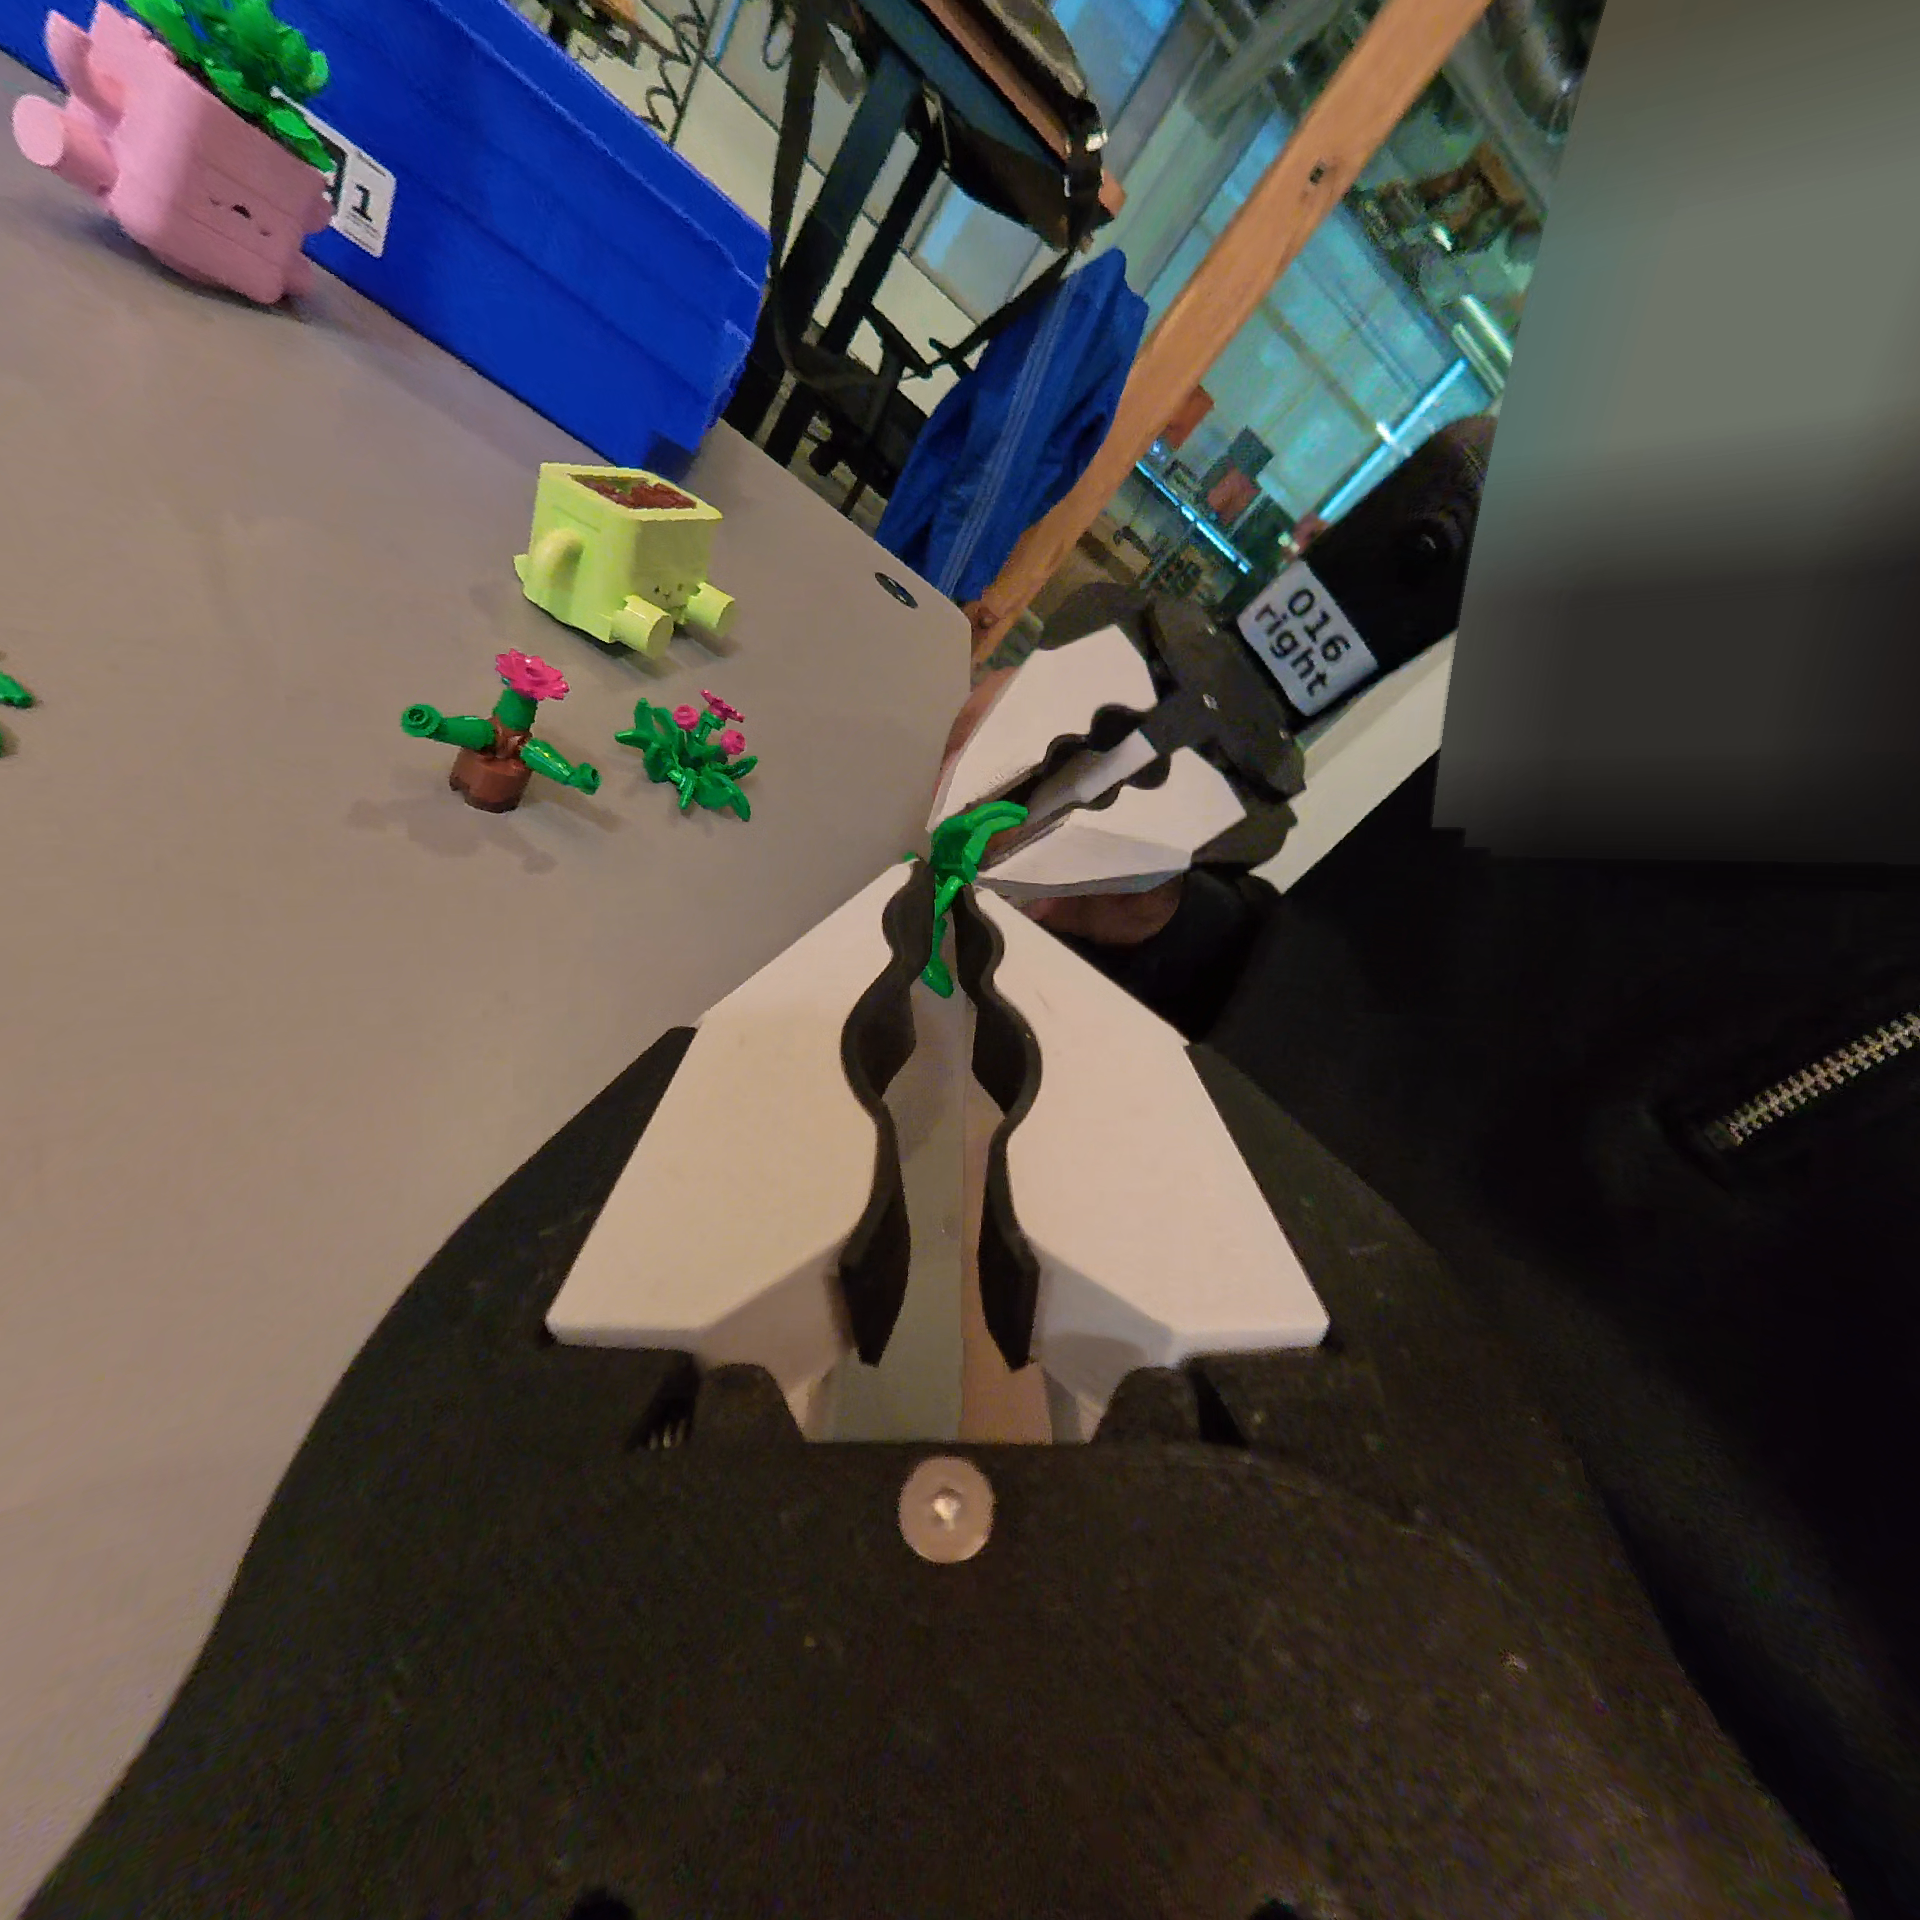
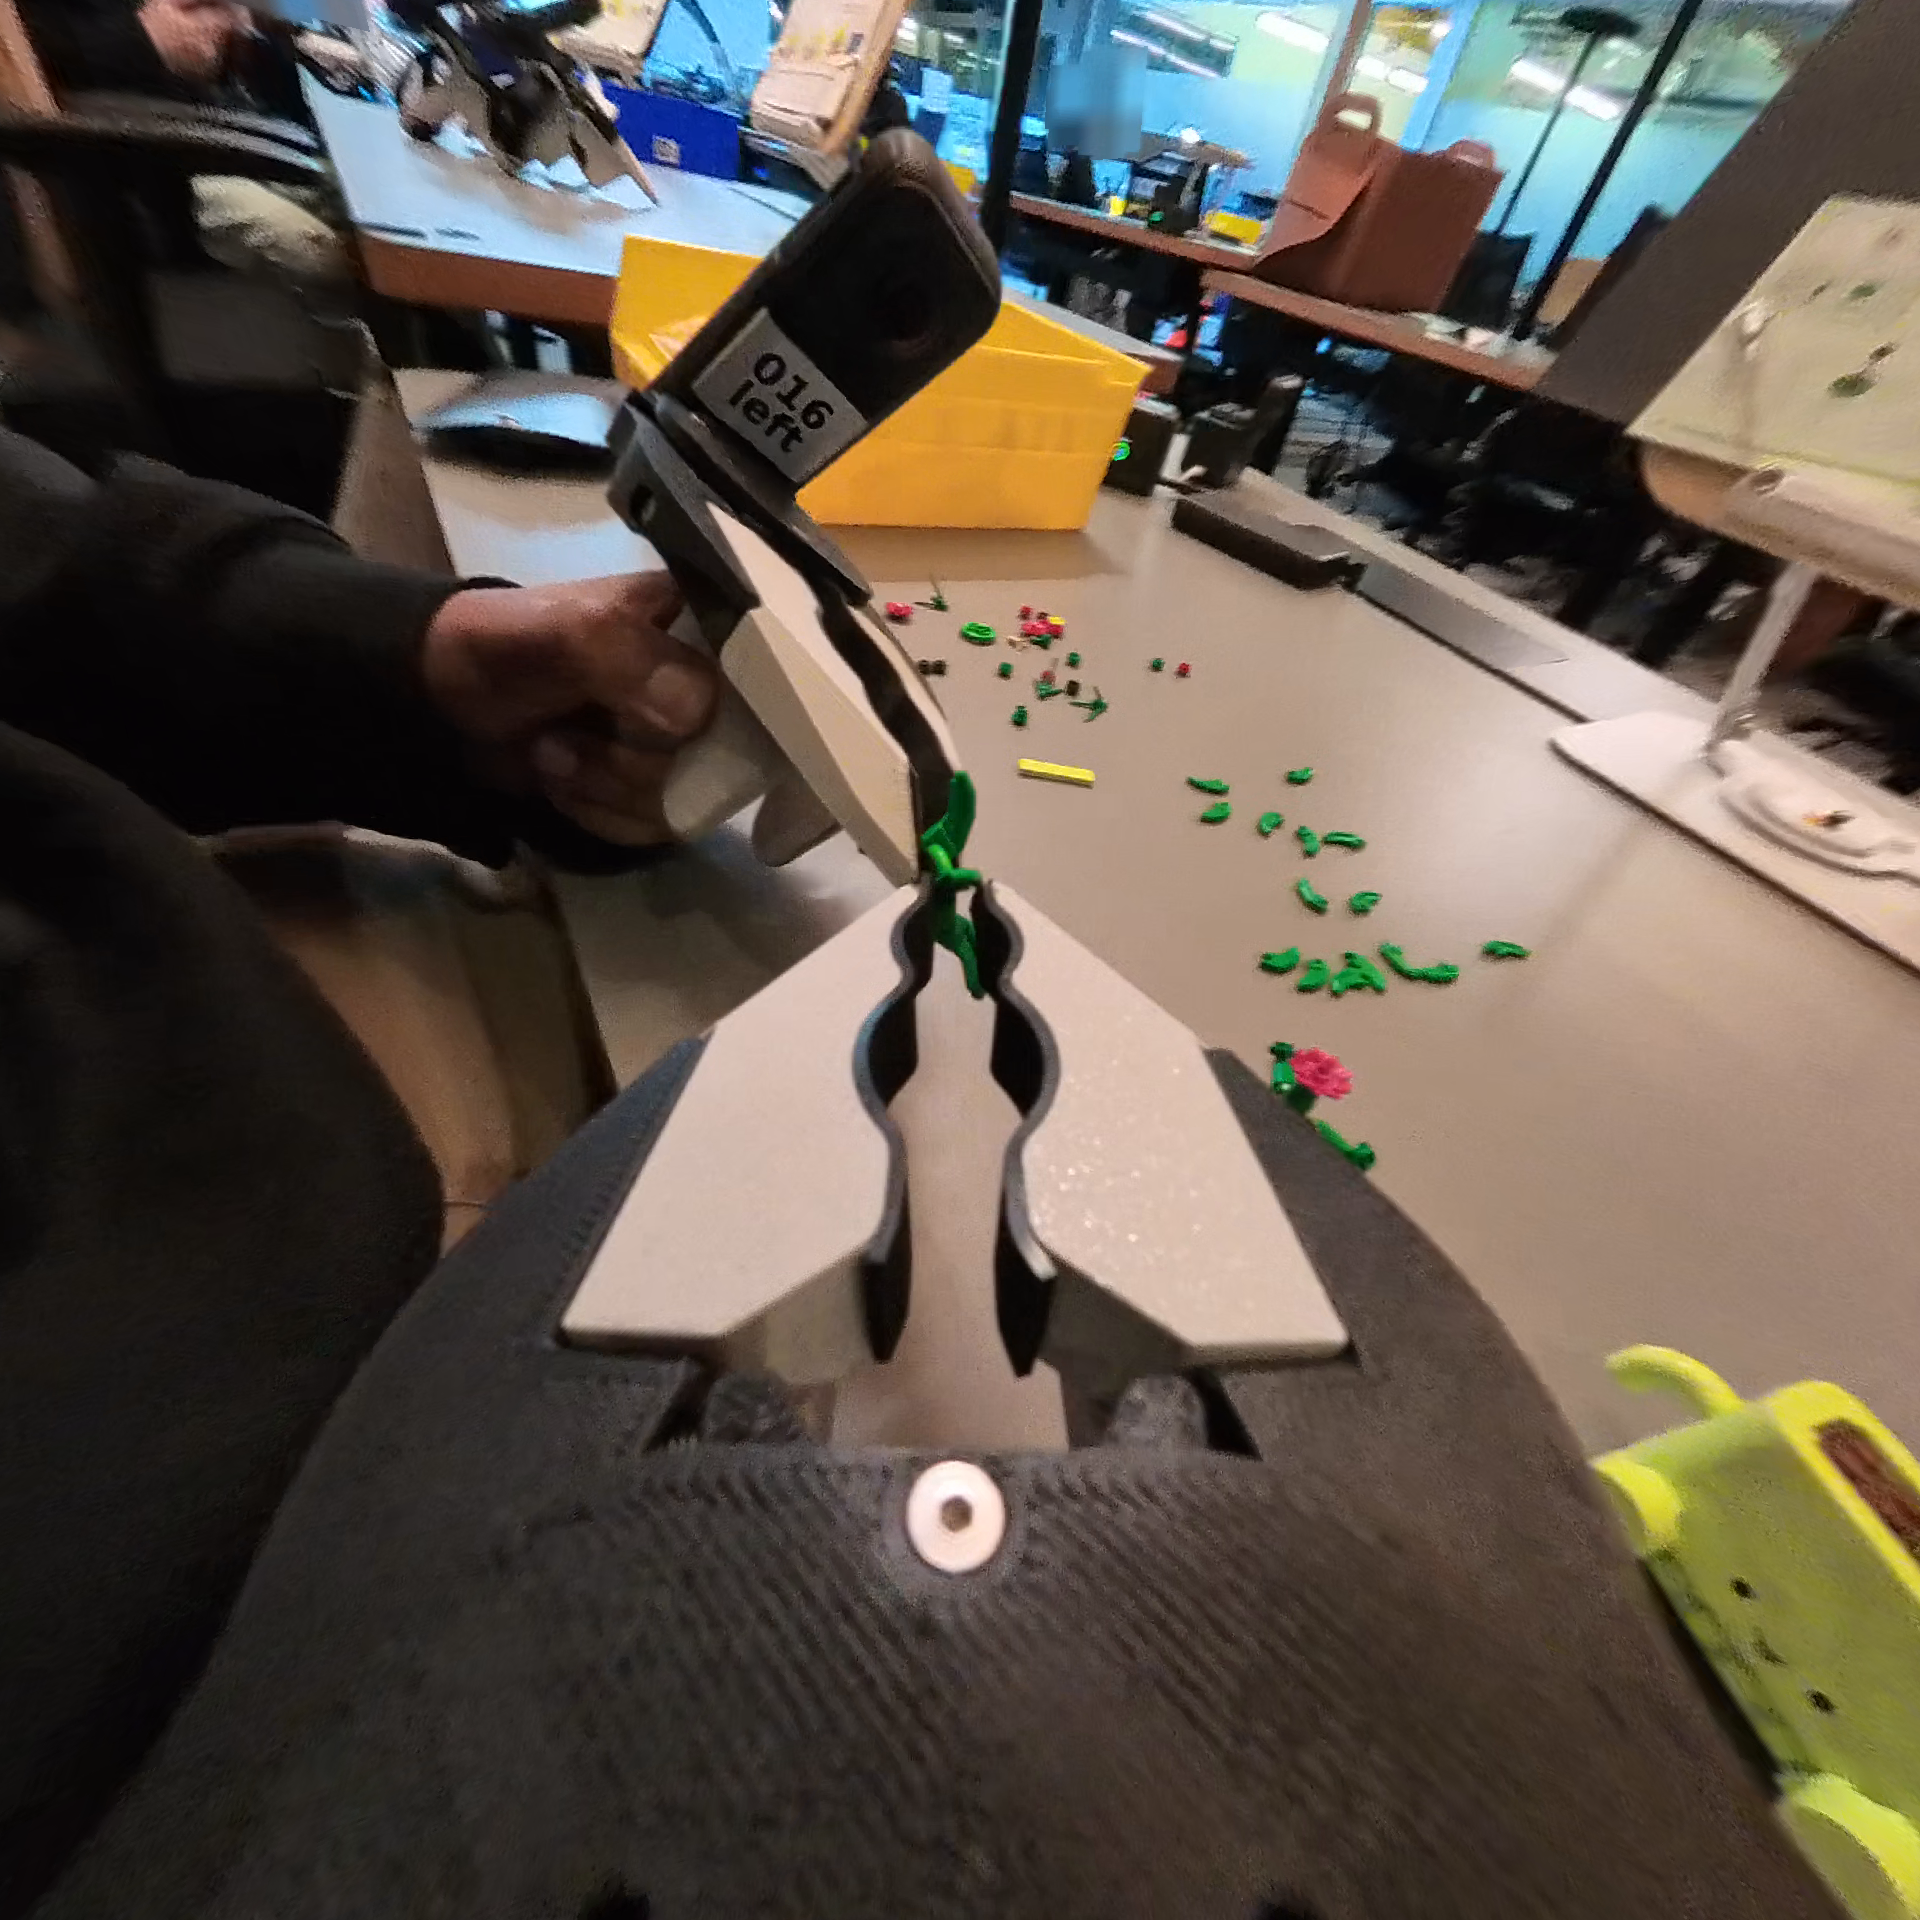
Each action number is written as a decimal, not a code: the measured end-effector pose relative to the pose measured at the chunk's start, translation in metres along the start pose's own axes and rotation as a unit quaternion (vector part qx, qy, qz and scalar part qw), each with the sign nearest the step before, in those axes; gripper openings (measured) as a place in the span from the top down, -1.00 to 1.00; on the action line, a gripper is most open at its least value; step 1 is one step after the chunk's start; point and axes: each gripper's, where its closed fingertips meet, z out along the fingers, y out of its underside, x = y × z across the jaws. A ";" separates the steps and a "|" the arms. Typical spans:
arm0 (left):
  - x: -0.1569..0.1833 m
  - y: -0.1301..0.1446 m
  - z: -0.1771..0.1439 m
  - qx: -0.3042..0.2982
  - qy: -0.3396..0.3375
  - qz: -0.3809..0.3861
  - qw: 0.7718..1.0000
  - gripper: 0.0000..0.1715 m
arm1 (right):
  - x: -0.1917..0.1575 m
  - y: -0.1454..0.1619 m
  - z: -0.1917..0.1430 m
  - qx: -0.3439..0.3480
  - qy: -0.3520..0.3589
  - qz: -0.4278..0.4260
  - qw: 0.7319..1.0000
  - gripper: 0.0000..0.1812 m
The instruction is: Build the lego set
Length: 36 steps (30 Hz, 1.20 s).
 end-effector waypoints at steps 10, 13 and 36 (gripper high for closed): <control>-0.003 -0.006 0.002 0.036 0.016 -0.067 0.997 0.98 | 0.007 -0.002 0.001 -0.009 0.078 -0.104 0.991 0.94; -0.002 -0.006 0.001 0.038 0.018 -0.064 0.997 0.99 | 0.007 -0.003 0.001 0.004 0.076 -0.089 0.993 0.94; 0.024 -0.009 0.002 0.046 0.104 -0.043 0.993 0.98 | -0.014 -0.016 -0.007 0.064 -0.155 0.221 0.961 0.88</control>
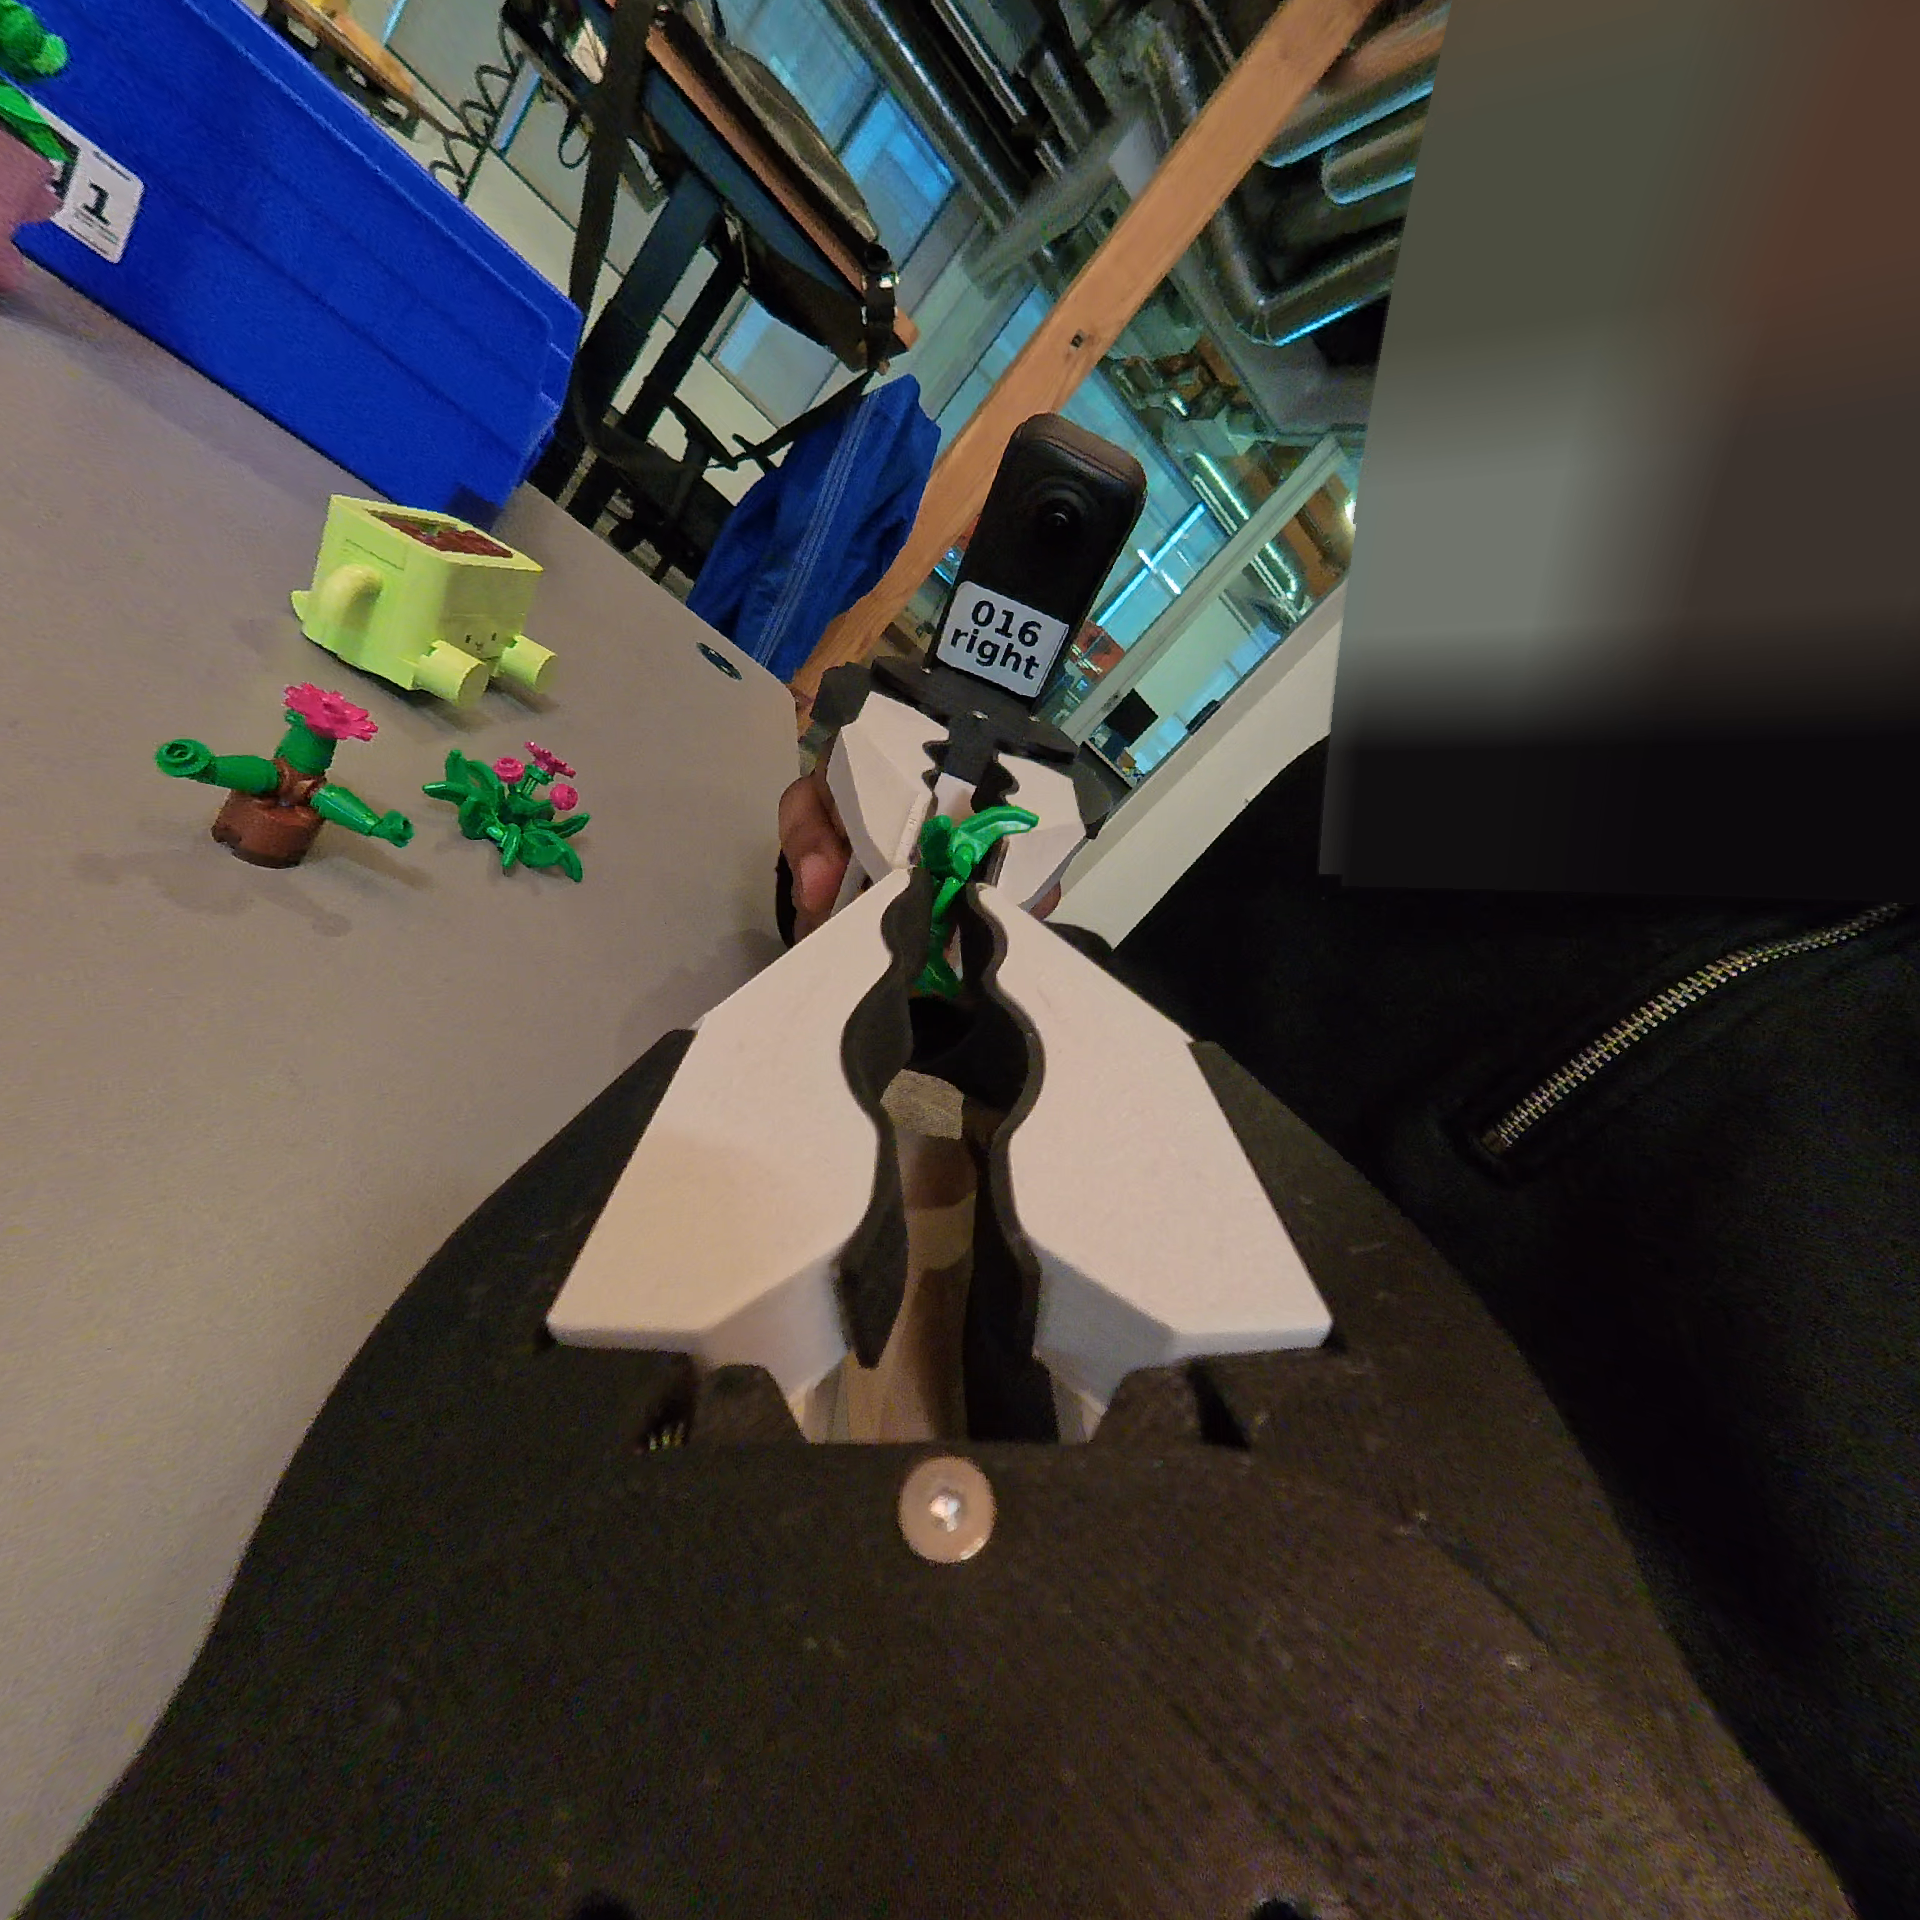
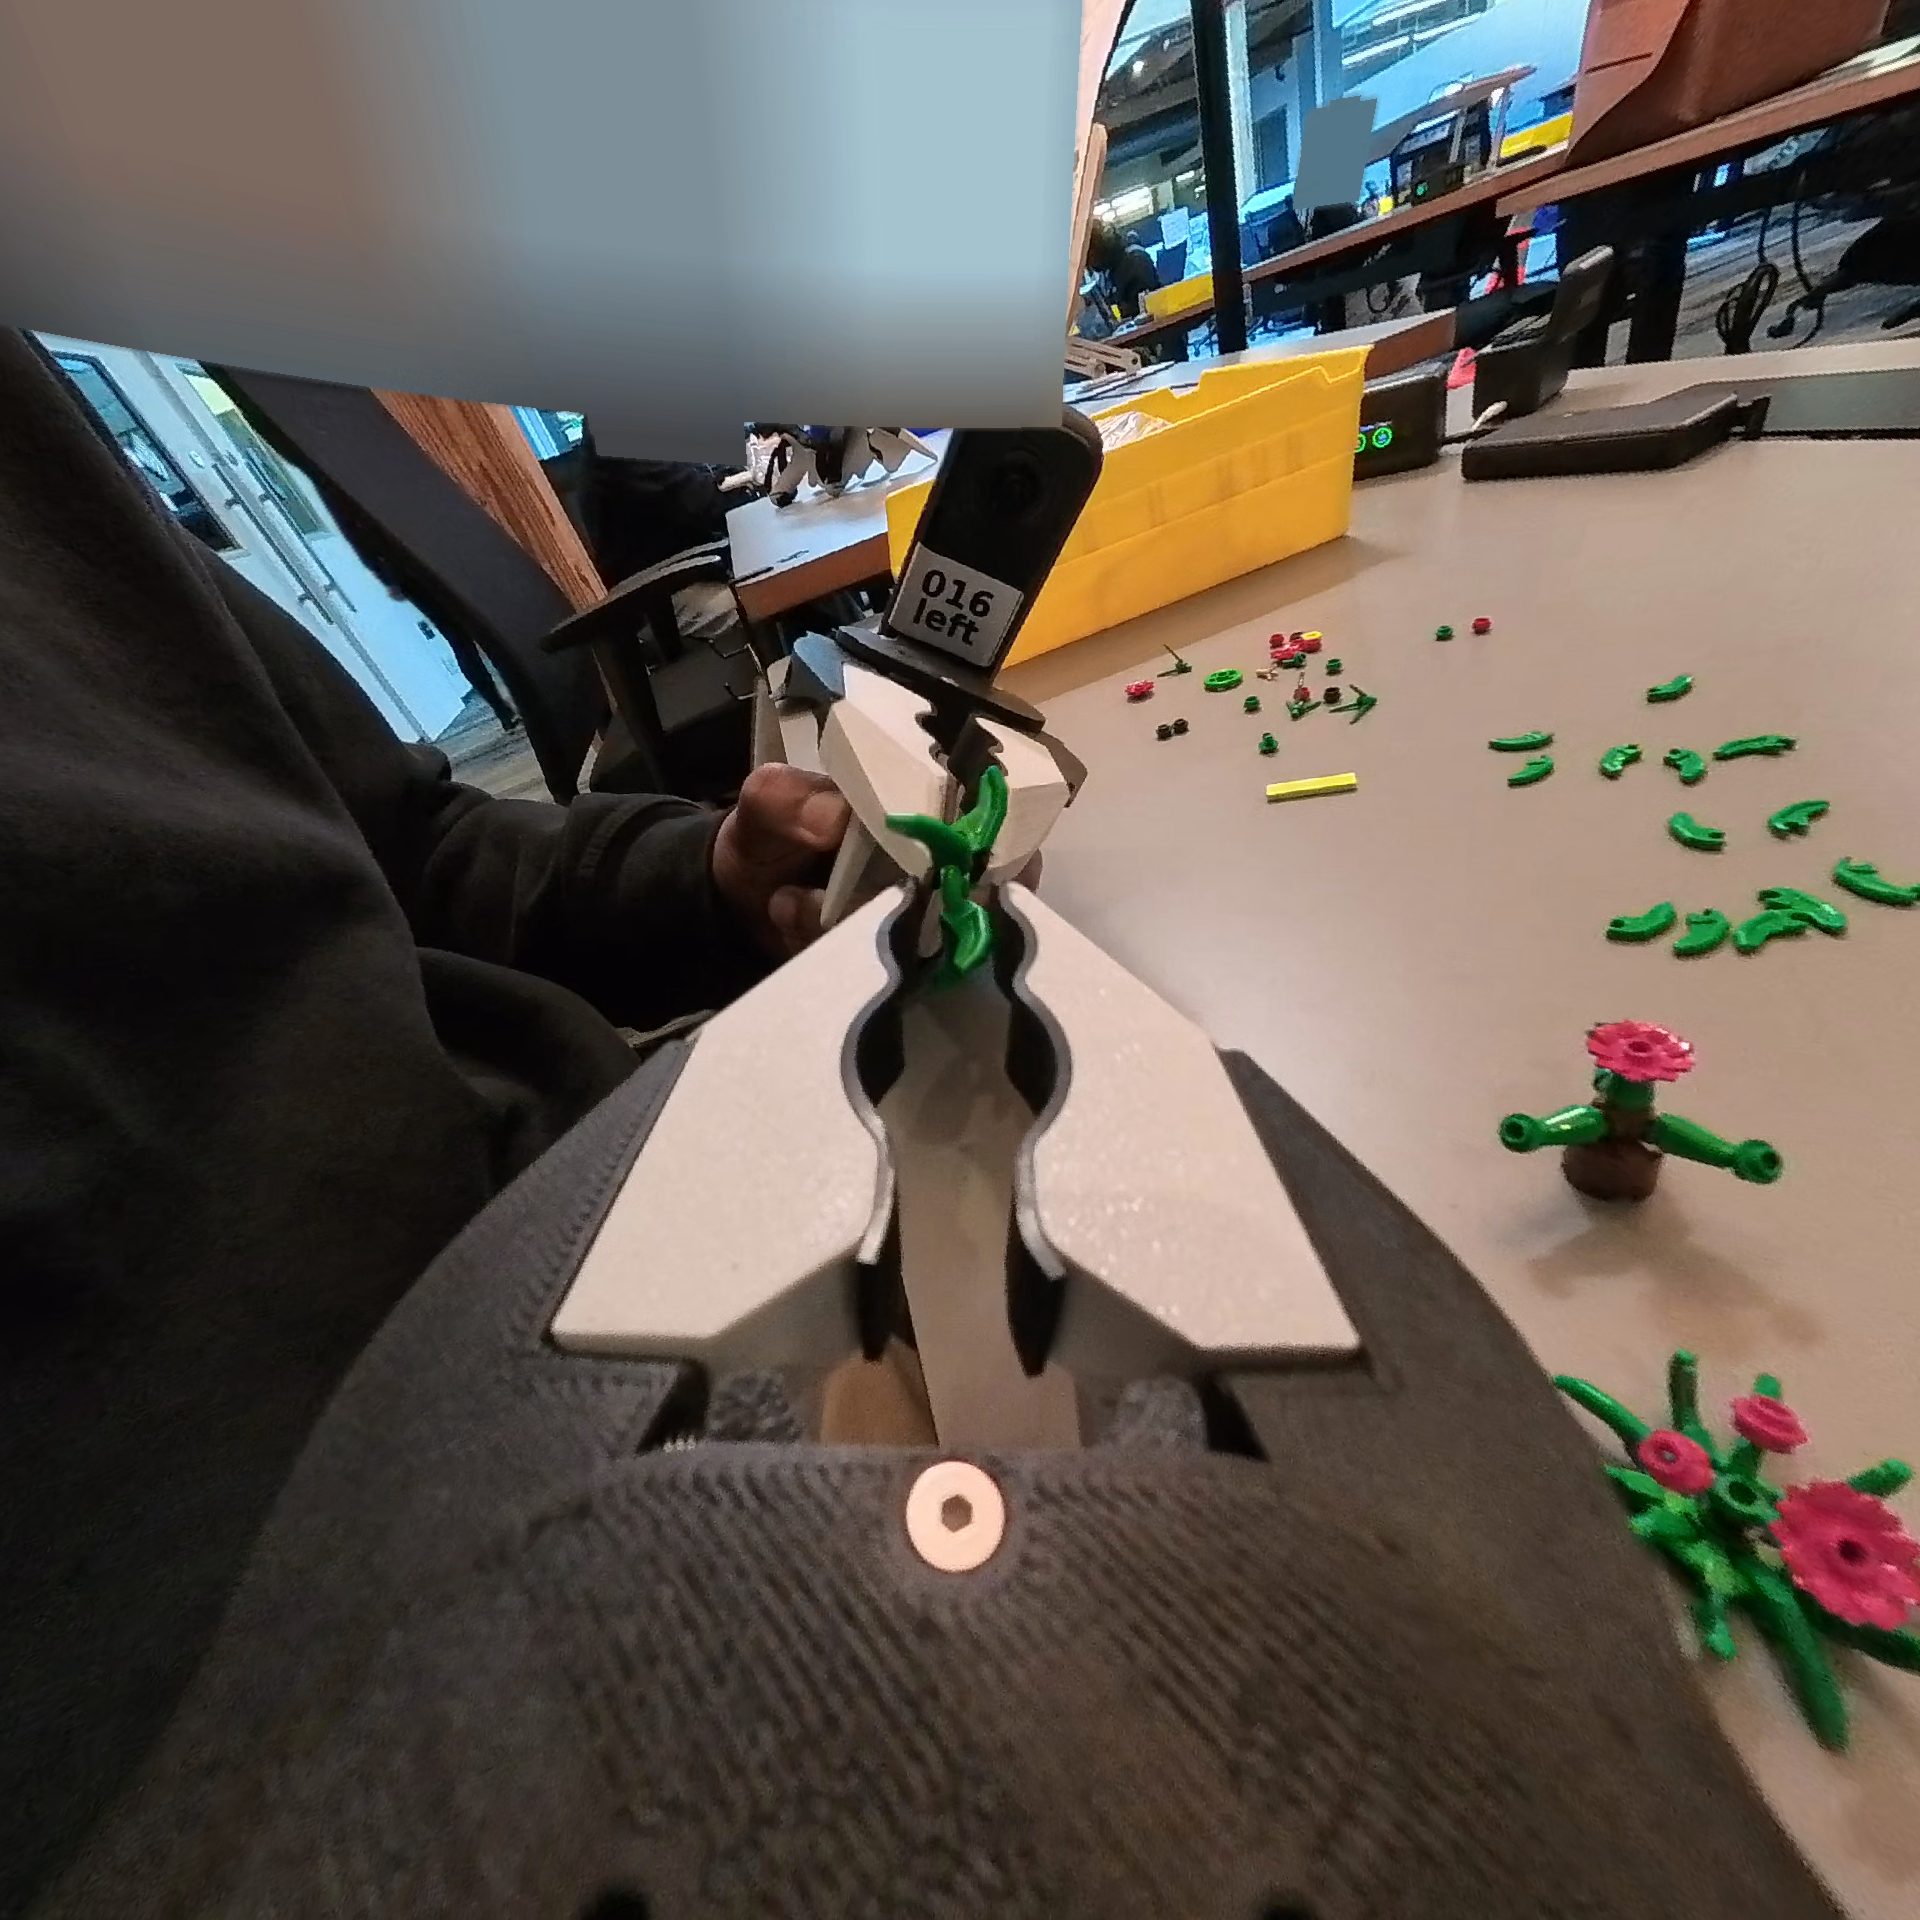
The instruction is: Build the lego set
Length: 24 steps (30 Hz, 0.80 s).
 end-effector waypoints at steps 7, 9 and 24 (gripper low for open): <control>-0.002 -0.003 -0.002 0.010 -0.008 0.002 1.000 0.95 | 0.002 -0.004 -0.002 0.015 0.000 0.009 1.000 0.93; -0.004 -0.005 -0.003 0.016 -0.016 0.009 1.000 0.87 | 0.004 -0.007 -0.004 0.027 -0.001 0.020 0.999 0.93; -0.002 -0.005 -0.002 0.014 -0.017 0.020 1.000 0.77 | 0.005 0.003 -0.004 -0.008 -0.019 0.052 0.998 0.93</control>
